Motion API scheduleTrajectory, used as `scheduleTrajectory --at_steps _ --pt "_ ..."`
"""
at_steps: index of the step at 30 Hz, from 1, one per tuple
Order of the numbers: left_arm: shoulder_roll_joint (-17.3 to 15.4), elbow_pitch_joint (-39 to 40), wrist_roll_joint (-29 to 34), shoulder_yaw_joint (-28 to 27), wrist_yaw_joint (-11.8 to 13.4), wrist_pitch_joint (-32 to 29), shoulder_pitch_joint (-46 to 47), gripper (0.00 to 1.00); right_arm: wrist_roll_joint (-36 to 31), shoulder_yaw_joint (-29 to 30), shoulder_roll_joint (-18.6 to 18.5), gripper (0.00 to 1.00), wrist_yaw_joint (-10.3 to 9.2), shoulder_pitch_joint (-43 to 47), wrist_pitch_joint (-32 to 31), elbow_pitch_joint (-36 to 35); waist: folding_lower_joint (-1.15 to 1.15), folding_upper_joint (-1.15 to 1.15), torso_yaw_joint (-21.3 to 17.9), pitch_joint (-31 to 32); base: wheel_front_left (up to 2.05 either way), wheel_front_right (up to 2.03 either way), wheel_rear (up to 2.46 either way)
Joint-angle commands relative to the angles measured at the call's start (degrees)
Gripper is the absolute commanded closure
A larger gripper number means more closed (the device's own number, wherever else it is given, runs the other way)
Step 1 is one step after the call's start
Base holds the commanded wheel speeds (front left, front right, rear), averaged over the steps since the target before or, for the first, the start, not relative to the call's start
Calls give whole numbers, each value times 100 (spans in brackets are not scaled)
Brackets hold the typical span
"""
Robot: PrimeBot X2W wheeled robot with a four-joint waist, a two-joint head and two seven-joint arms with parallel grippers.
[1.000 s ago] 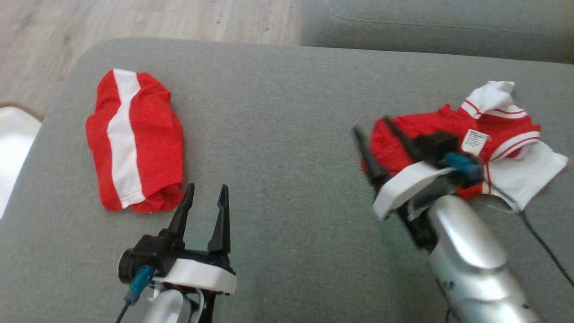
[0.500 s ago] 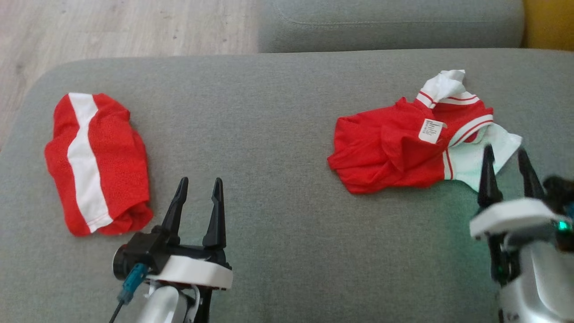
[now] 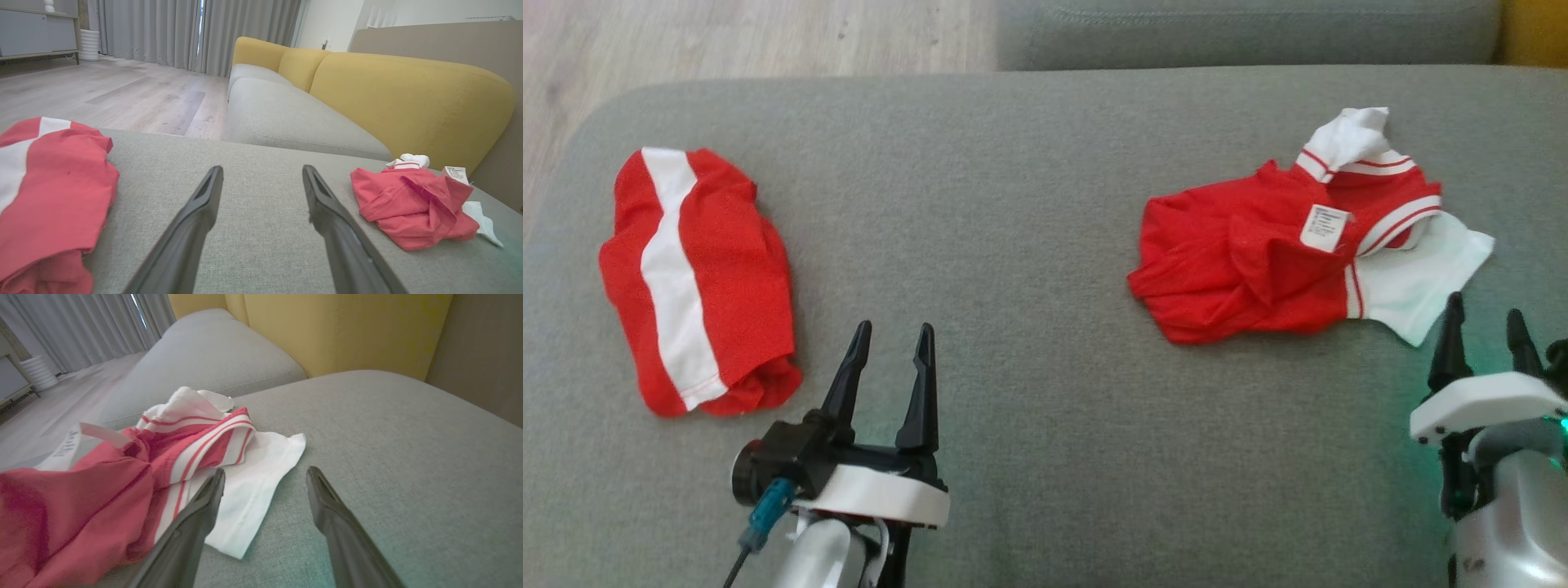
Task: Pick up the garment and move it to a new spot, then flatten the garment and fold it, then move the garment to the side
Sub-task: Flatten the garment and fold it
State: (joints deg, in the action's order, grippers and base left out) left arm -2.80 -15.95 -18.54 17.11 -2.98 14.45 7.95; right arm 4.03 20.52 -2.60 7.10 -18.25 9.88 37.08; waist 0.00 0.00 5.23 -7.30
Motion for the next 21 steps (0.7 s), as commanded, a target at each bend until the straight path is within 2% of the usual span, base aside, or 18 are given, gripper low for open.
scheduleTrajectory --at_steps 1,5,14,15,16,21 --pt "-8 172 42 -138 -9 55 268 0 -77 -24 -28 0 39 -324 -42 -18 0 0 69 -68 0 0 0" --pt "-8 148 52 -123 -30 55 320 0 -175 464 -28 0 39 -742 -185 721 0 0 186 -173 0 0 0" --pt "-8 137 43 -68 -26 55 388 0 -648 1296 -28 0 39 -1561 -55 2155 0 0 350 -284 0 0 0" --pt "-8 136 42 -66 -25 55 391 0 -710 1364 -28 69 39 -1624 -29 2266 0 0 362 -289 0 0 0" --pt "-8 133 41 -68 -25 55 395 0 -774 1422 -28 100 39 -1686 18 2352 0 0 372 -290 0 0 0" --pt "-8 115 42 -110 -7 55 389 0 -1120 1647 -28 100 39 -1965 393 2281 0 0 355 -238 0 0 0"
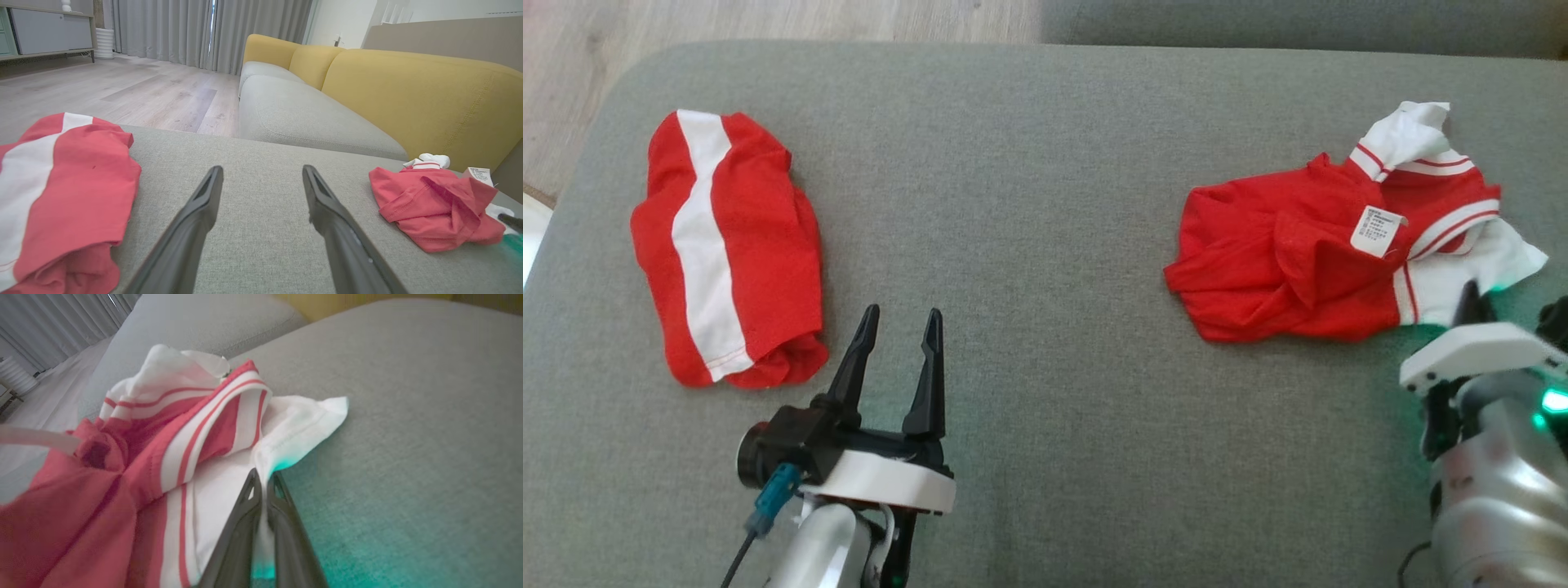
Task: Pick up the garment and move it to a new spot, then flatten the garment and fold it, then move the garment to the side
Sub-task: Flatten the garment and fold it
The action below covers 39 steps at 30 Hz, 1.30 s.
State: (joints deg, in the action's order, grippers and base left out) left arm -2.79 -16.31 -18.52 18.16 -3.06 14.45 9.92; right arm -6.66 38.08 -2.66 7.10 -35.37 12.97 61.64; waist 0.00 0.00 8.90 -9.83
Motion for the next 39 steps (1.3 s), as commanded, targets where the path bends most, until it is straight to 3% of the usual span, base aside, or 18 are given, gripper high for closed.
scheduleTrajectory --at_steps 1,8,16,23,28,34,39 --pt "-9 149 38 -220 7 55 184 0 -121 -97 -21 100 39 -307 130 -284 0 0 -24 37 0 0 0" --pt "-9 149 -3 -213 20 55 135 0 -85 -387 -21 100 39 -804 200 -1642 0 0 -117 234 0 0 0" --pt "-9 139 -103 -154 75 55 -4 0 -28 -1388 -21 100 39 -1220 21 -3015 0 0 -53 568 0 0 0" --pt "-9 133 -114 -191 97 55 -176 0 523 -2615 -21 100 39 -1323 -502 -3672 0 0 73 857 0 0 0" --pt "-9 111 -69 -213 77 55 -274 0 1184 -3780 -21 100 39 -1404 -773 -3934 0 0 197 1047 0 0 0" --pt "-9 86 -29 -192 54 55 -342 0 2647 -5073 -21 100 39 -1886 -815 -4113 0 0 408 1202 0 0 0" --pt "-9 94 -12 -221 55 55 -398 0 3425 -5535 -33 100 39 -2256 -759 -4284 0 0 522 1225 0 0 0"
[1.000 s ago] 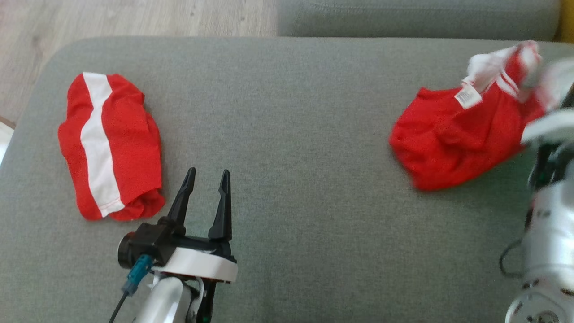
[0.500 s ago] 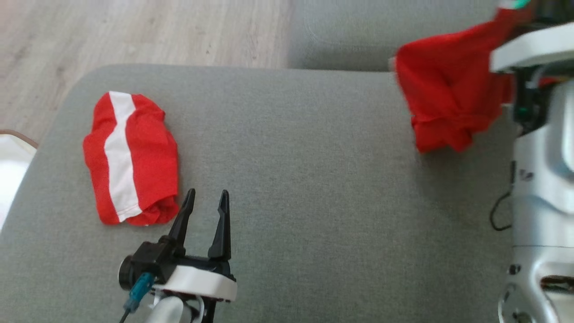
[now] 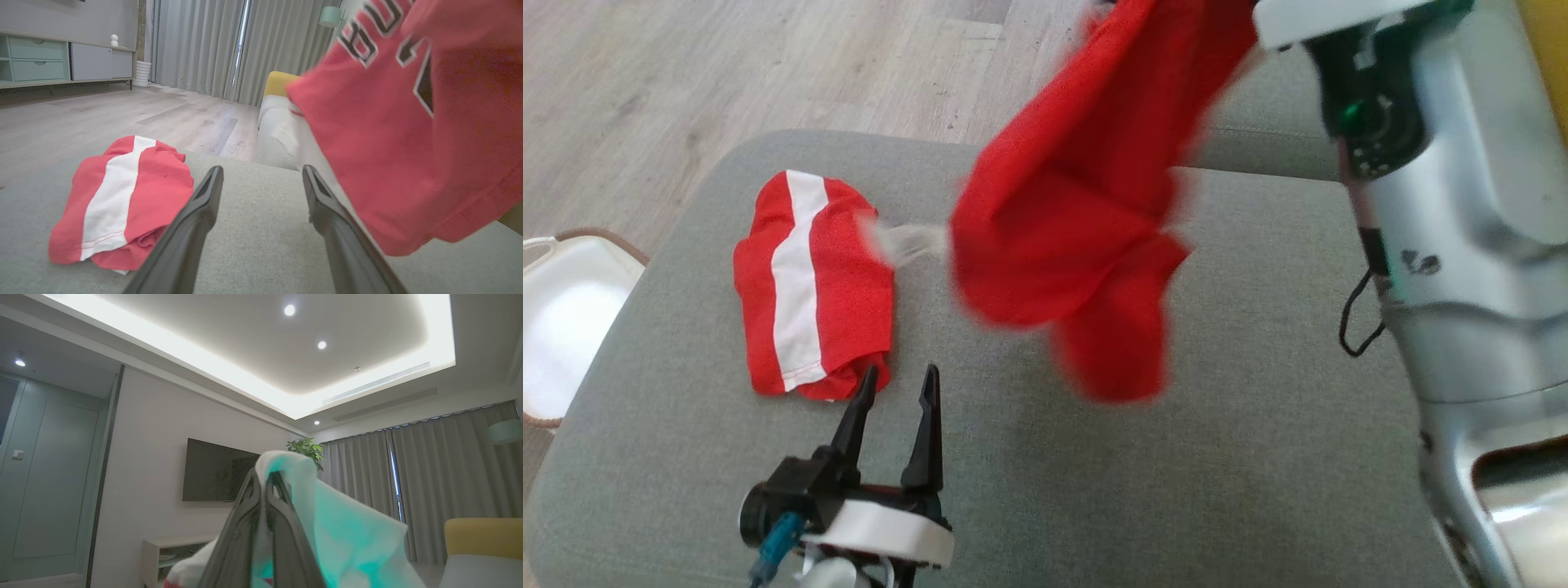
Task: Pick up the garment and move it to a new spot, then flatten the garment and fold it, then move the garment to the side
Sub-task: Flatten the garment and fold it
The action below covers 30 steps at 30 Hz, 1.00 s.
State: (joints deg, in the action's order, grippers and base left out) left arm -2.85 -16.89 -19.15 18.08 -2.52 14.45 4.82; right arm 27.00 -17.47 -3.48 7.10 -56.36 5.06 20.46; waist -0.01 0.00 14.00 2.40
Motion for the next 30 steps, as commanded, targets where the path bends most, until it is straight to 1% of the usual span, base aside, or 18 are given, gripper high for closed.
scheduleTrajectory --at_steps 1,2,4,7,10,12,13,14,17,19,22,25,28,29,30 --pt "-3 154 59 -222 1 55 100 0 159 39 0 100 39 -159 -3 -156 1 0 22 1 0 0 0" --pt "-3 159 64 -230 1 55 90 0 227 81 -98 100 39 -144 -33 -142 1 0 31 -7 0 0 0" --pt "-3 182 66 -231 -1 55 85 0 269 191 -419 100 39 -54 -112 -73 1 0 53 -47 0 0 0" --pt "-3 226 51 -202 -1 55 106 0 271 412 -1035 100 39 157 -220 118 1 0 88 -164 0 0 0" --pt "-3 245 49 -170 -3 55 165 0 242 564 -1630 100 39 282 -342 564 1 0 90 -366 0 0 0" --pt "-3 244 65 -156 -20 55 236 0 284 618 -1869 100 39 266 -540 1069 1 0 96 -519 0 0 0" --pt "-3 251 66 -152 -31 55 280 0 223 592 -1978 80 39 209 -625 1328 1 0 102 -607 0 0 0" --pt "-3 264 61 -151 -39 55 331 0 139 565 -2070 0 39 140 -677 1597 1 0 110 -700 0 0 0" --pt "-3 297 37 -111 -50 55 506 0 -322 463 -2307 0 39 -90 -894 2498 1 0 165 -968 0 0 0" --pt "-3 312 -11 -63 -40 55 600 0 -653 384 -2394 0 39 -259 -846 2910 1 0 193 -1103 0 0 0" --pt "-3 300 -46 -47 -9 55 680 0 -881 531 -2305 0 39 -483 -655 3399 1 0 151 -1239 0 0 0" --pt "-3 267 -58 -84 13 55 703 0 -1087 598 -2192 0 39 -576 -370 3706 1 0 53 -1242 0 0 0" --pt "-3 253 -80 -157 25 55 715 0 -1149 777 -2018 0 39 -561 67 3892 1 0 -98 -1144 0 0 0" --pt "-3 253 -80 -157 25 55 715 0 -1149 777 -2018 0 39 -561 67 3892 1 0 -98 -1144 0 0 0" --pt "-3 261 -75 -184 24 55 712 0 -1161 817 -1939 0 39 -525 207 3917 1 0 -160 -1104 0 0 0"
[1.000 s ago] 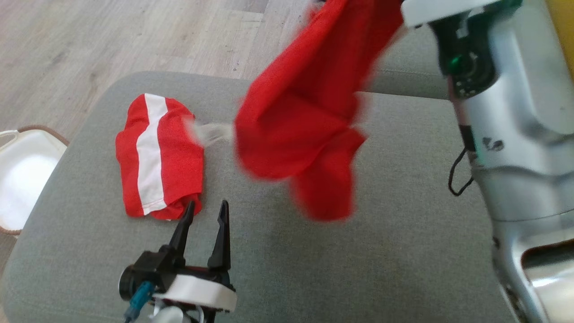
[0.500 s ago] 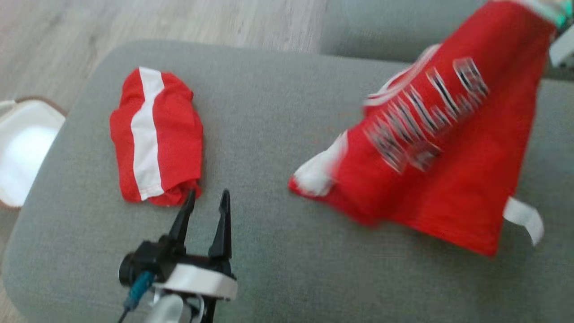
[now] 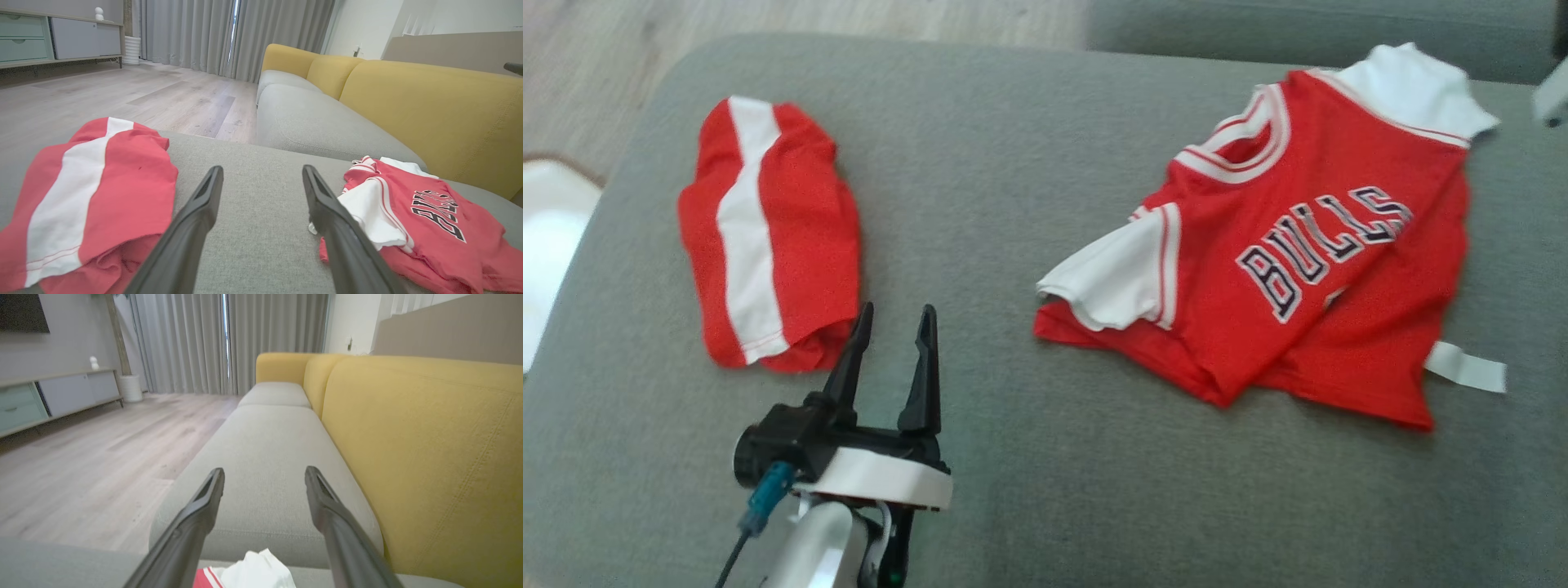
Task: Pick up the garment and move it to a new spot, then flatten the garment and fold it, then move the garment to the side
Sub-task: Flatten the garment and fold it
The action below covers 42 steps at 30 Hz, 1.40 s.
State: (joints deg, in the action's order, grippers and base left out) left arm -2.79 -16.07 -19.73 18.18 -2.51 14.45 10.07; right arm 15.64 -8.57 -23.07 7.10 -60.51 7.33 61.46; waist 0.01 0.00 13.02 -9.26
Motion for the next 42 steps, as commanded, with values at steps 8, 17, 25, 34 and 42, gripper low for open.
scheduleTrajectory --at_steps 8,17,25,34,42 --pt "-9 289 57 -475 7 55 11 0 88 246 918 0 39 900 735 -980 -1 0 -703 475 0 0 0" --pt "-9 380 110 -593 -5 55 -227 0 -666 935 1870 0 39 3514 765 -3344 -1 0 -1089 828 0 0 0" --pt "-9 383 132 -575 -29 55 -350 0 -301 854 2016 0 39 5266 766 -3988 -1 0 -1190 852 0 0 0" --pt "-9 363 182 -537 -85 55 -265 0 -398 980 2018 0 39 5316 766 -3793 -1 0 -1104 646 0 0 0" --pt "-9 314 190 -444 -99 55 -157 0 -333 962 2018 0 39 4823 437 -2744 -1 0 -847 403 0 0 0"
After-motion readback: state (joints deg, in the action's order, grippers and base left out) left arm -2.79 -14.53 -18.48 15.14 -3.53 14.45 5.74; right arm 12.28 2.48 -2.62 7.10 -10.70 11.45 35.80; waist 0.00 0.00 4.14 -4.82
